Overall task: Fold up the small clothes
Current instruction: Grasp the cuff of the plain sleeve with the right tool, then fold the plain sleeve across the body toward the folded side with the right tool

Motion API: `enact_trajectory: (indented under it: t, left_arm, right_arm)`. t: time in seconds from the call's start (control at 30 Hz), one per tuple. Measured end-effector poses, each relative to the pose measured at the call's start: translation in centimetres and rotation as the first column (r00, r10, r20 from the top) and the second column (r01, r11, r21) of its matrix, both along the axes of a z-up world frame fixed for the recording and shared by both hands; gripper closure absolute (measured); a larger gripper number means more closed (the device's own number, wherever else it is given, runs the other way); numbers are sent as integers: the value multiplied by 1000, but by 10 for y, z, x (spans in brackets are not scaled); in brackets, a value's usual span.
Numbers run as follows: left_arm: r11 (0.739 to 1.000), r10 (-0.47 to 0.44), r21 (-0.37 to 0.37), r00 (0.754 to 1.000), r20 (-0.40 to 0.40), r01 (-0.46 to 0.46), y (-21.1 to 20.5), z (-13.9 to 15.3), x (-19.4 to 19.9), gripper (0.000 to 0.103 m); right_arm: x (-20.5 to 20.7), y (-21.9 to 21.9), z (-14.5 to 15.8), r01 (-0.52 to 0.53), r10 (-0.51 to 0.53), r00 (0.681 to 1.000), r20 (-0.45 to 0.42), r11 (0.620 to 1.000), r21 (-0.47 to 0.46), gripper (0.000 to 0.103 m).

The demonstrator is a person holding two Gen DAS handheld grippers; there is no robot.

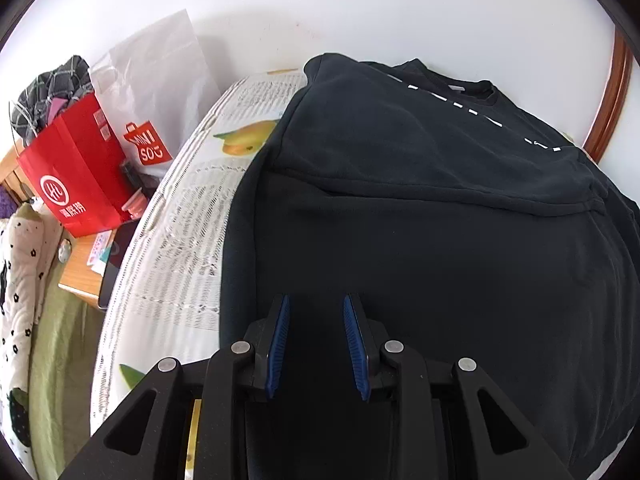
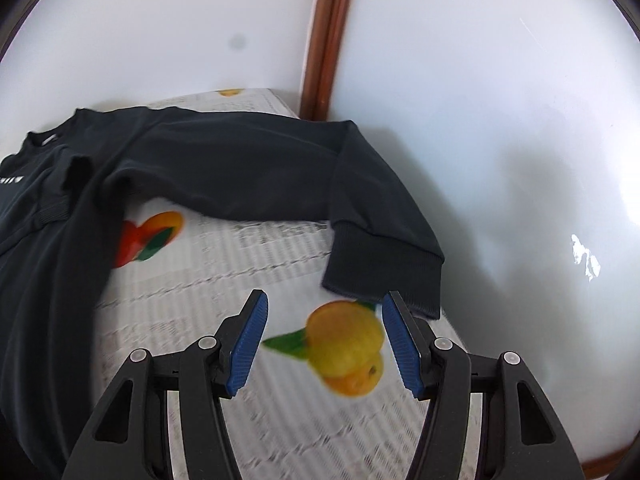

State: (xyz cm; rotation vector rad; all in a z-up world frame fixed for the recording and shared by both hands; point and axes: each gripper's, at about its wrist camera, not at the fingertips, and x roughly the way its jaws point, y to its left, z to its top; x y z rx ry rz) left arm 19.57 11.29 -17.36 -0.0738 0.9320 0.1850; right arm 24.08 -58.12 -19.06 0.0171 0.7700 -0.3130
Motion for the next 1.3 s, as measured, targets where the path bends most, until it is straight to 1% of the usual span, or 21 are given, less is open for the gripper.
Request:
enact_trajectory:
  t: [0.1, 0.13, 0.2, 0.3, 0.33, 0.4, 0.43, 0.47, 0.53, 0.6, 0.67, 0.8, 1.0, 1.13, 1.23, 1.3]
  left_arm:
    - [1000, 12, 8, 1000, 17, -12, -1, -4, 3, 68]
    - [1000, 13, 17, 1000, 18, -13, -2, -4, 4, 63]
    - [999, 16, 31, 1000, 22, -17, -4, -5, 5, 61]
    - [999, 18, 35, 999, 30, -20, -5, -6, 5, 59]
    - [999, 19, 35, 999, 33, -21, -4, -6, 4, 58]
    - [999, 21, 37, 999, 35, -23, -5, -7, 5, 58]
    - [999, 22, 40, 999, 36, -23, -5, -7, 5, 57]
    - [999, 22, 42, 999, 37, -24, -5, -7, 5, 57]
    - [999, 23, 40, 999, 39, -25, -5, -8, 5, 57]
    - [999, 24, 28, 999, 40, -25, -4, -8, 5, 57]
    - [1000, 24, 12, 999, 43, -24, -2, -8, 4, 56]
    - [1000, 23, 11, 999, 44, -23, -3, -9, 4, 55]
    - [1000, 7, -14, 999, 38, -7, 0, -7, 4, 55]
    - [999, -2, -51, 1000, 30, 4, 4, -3, 1, 55]
    - [997, -7, -74, 1000, 27, 9, 8, 1, -3, 55]
    - [999, -7, -41, 999, 33, 8, 10, 5, -7, 55]
  right_arm:
    - [17, -11, -9, -2, 3, 1000, -26, 1000, 20, 44]
    - [21, -12, -11, -3, 4, 999, -37, 1000, 17, 44]
    - [30, -13, -16, -2, 2, 999, -47, 1000, 9, 44]
    - [34, -20, -17, 20, -19, 999, -27, 1000, 25, 44]
    - [35, -22, -18, 30, -29, 999, -23, 999, 33, 46]
    - [36, -24, -18, 53, -52, 998, -21, 998, 29, 65]
    - [36, -24, -18, 58, -58, 998, -26, 998, 10, 84]
    - [37, -22, -18, 49, -49, 998, -31, 999, -3, 91]
    - [37, -20, -15, 60, -60, 997, -44, 998, -16, 96]
    - [34, -20, -9, 73, -73, 996, -48, 997, 9, 97]
    - [30, -19, 5, 86, -85, 996, -30, 996, 30, 98]
    - [16, -4, 41, 43, -45, 998, 34, 996, 72, 98]
    - [5, 38, 92, -67, 57, 993, 99, 992, 103, 98]
    - [8, 74, 121, -149, 135, 981, 140, 985, 91, 98]
    - [12, 111, 139, -229, 213, 963, 164, 969, 89, 98]
    - [18, 143, 151, -293, 276, 946, 171, 952, 84, 98]
